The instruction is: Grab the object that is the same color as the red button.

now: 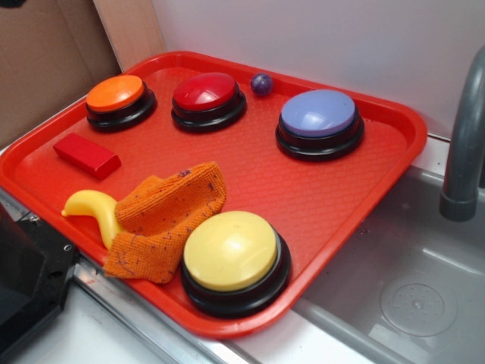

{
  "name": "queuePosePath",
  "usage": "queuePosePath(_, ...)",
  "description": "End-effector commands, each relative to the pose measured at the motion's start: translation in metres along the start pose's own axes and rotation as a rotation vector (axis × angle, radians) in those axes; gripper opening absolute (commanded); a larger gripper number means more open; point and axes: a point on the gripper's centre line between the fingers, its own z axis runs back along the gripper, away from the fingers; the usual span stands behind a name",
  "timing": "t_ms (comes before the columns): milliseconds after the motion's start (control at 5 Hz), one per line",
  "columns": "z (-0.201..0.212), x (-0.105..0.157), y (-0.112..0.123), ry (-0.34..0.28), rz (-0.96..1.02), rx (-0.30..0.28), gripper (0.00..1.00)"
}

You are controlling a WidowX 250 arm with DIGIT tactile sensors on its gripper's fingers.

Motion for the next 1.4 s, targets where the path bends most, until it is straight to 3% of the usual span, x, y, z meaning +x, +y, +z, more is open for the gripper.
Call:
queuePosePath(0,0.000,0.000,0.000,0.000,0.000,0.000,1.00)
queuePosePath(200,-0.009,0.020,0.009,-0.024,0.238,-0.016,1.00)
queuePosePath(600,-0.034,0.032,0.027,-0.013,0.678,-0.071,1.00)
queuePosePath(800,-0.060,0.039,0.040,-0.044,0.928,-0.097,1.00)
queuePosePath(1200,-0.106,0.032,0.059,-0.128,1.422,-0.064,1.00)
